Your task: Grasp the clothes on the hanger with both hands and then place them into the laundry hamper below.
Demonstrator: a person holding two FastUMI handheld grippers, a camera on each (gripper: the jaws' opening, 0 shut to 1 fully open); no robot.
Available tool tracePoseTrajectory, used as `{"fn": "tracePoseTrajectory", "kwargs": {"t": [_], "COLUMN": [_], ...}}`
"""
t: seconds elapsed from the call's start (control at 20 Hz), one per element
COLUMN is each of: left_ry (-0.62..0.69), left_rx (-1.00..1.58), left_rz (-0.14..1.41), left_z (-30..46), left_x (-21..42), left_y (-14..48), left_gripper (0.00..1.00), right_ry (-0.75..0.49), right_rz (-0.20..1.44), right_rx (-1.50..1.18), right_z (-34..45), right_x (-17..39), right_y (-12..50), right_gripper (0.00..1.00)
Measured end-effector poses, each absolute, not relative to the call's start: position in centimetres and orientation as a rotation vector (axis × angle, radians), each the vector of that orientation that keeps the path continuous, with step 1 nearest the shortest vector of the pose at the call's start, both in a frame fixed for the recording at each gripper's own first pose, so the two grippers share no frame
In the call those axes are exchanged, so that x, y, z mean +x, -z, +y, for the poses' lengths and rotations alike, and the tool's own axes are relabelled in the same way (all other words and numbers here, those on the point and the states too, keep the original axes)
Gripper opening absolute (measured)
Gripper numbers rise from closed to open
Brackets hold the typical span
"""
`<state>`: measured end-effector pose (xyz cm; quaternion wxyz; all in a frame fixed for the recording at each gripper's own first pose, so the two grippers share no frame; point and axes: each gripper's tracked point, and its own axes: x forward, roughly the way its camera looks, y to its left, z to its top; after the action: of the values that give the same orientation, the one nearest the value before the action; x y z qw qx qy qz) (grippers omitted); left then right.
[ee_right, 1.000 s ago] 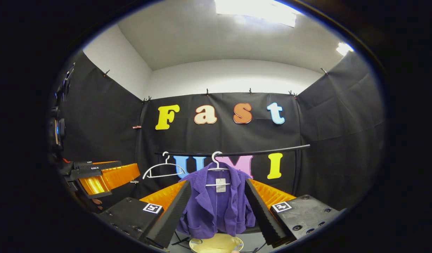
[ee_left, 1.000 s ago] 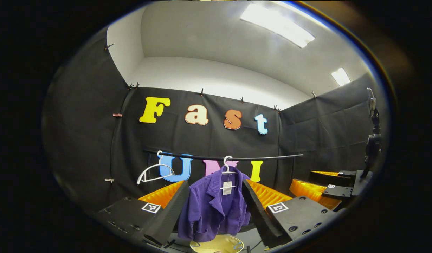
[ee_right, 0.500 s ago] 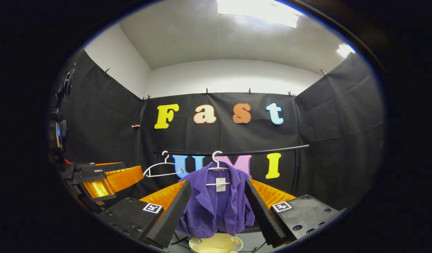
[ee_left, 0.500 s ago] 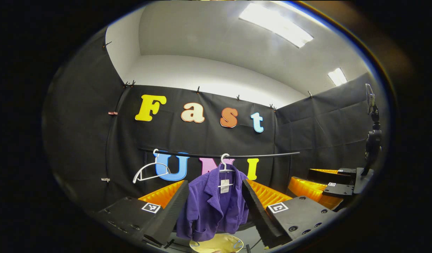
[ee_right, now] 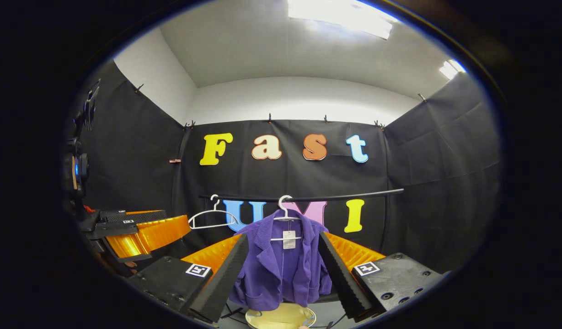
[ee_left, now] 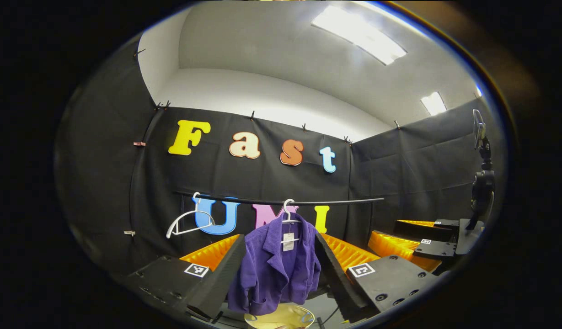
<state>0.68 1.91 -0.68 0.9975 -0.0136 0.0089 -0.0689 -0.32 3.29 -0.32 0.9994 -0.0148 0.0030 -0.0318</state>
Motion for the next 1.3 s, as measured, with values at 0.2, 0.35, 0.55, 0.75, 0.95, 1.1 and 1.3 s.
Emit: {"fn": "tracePoseTrajectory", "kwargs": {"t": [0.2, 0.35, 0.55, 0.75, 0.95, 1.1, 1.3], "left_ry": [0.182, 0.202, 0.224, 0.229, 0.195, 0.167, 0.134], "left_rx": [-0.045, -0.048, -0.046, -0.044, -0.033, -0.037, -0.027], "left_rz": [0.033, 0.044, 0.044, 0.058, 0.054, 0.065, 0.107], "left_z": [2.9, 2.6, 2.4, 2.1, 1.0, 0.5, -0.9], "left_x": [1.8, 2.5, 3.3, 4.5, 7.3, 11.9, 16.2], "left_y": [1.4, 1.8, 2.3, 3.8, 5.6, 6.7, 10.4], "left_gripper": [0.94, 0.94, 0.94, 0.94, 0.94, 0.95, 0.95], "right_ry": [0.104, 0.126, 0.145, 0.144, 0.11, 0.094, 0.046], "right_rz": [0.016, 0.03, 0.034, 0.041, 0.04, 0.039, 0.092], "right_rx": [-0.057, -0.075, -0.066, -0.066, -0.063, -0.056, -0.015], "right_z": [4.0, 4.0, 3.2, 1.4, -0.8, -3.3, -5.3], "right_x": [-0.7, -0.7, 0.7, 3.3, 7.6, 11.0, 15.0], "right_y": [1.0, 1.6, 1.9, 3.3, 4.4, 5.4, 8.6], "right_gripper": [0.98, 0.97, 0.97, 0.97, 0.97, 0.97, 0.97]}}
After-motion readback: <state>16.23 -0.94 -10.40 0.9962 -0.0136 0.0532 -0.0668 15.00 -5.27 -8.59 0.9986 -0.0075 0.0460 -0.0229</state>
